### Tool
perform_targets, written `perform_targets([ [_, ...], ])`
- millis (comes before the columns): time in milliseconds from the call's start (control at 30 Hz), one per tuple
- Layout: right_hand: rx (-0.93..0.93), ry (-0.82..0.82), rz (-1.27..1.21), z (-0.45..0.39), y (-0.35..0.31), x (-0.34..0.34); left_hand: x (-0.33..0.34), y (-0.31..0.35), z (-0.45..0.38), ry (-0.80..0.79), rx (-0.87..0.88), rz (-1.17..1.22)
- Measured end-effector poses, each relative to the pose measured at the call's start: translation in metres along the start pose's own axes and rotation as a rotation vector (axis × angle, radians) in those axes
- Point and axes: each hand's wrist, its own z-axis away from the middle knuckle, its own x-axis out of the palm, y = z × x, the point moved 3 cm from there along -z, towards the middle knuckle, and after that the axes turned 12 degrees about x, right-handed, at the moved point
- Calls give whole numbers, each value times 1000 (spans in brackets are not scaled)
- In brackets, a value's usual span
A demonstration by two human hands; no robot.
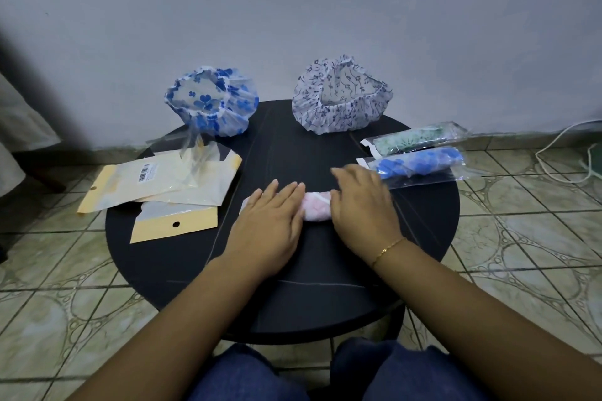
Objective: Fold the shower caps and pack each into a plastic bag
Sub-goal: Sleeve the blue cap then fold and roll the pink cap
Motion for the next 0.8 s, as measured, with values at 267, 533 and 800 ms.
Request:
perform_targets([
  [267,-332,-405,147,28,-15,16,2,-3,4,-147,4,129],
  [533,-264,-566,189,29,-17,5,2,-13,16,-231,-35,102],
  [800,-203,-625,258,30,-14,-4,-8,-13,26,-321,-162,12],
])
